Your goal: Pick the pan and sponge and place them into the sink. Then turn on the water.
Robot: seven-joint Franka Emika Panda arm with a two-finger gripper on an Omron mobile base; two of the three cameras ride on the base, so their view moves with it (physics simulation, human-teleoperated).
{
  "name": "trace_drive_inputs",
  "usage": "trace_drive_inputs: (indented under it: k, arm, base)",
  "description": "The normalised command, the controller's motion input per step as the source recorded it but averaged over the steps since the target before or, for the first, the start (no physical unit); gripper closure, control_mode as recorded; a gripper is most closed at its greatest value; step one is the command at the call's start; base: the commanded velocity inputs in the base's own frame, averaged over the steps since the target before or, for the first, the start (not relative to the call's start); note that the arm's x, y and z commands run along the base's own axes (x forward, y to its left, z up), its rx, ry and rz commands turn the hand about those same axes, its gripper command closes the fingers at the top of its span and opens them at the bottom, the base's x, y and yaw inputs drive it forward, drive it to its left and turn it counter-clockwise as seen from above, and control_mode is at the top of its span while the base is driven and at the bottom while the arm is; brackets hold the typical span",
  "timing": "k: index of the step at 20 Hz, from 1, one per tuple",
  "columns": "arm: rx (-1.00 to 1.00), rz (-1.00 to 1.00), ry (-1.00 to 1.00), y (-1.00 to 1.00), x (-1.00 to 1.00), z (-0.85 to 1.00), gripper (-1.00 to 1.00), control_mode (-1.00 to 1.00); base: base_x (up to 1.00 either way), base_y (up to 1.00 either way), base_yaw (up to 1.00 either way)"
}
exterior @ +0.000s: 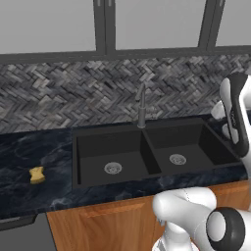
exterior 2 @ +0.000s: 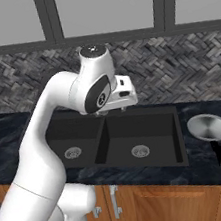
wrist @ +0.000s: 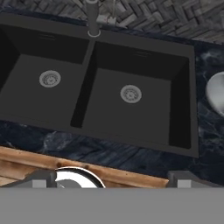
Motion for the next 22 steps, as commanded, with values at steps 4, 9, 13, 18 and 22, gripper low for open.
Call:
trace_drive_inputs:
  k: [4, 9, 13, 18, 22]
  arm:
    - [-0.01, 0.01, 0.00, -0.34, 0.00, -0.08, -1.00, -1.00]
    - [0.00, 0.00, 0.02, -0.34, 0.00, -0.04, -1.00, -1.00]
    - [0.00, 0.00, 0.01, -0.31, 0.01, -0.05, -1.00, -1.00]
    - [0.00, 0.00, 0.05, -0.40, 0.00, -0.10, -1.00, -1.00]
    - [0.00, 0.00, 0.07, -0.44, 0.00, -0.10, -1.00, -1.00]
  base:
    - [0.00, 0.00, 0.00]
    - [0.00, 0.00, 0.00]
    - [0.00, 0.00, 0.00]
    - [0.00, 0.00, 0.00]
    - [0.00, 0.00, 0.00]
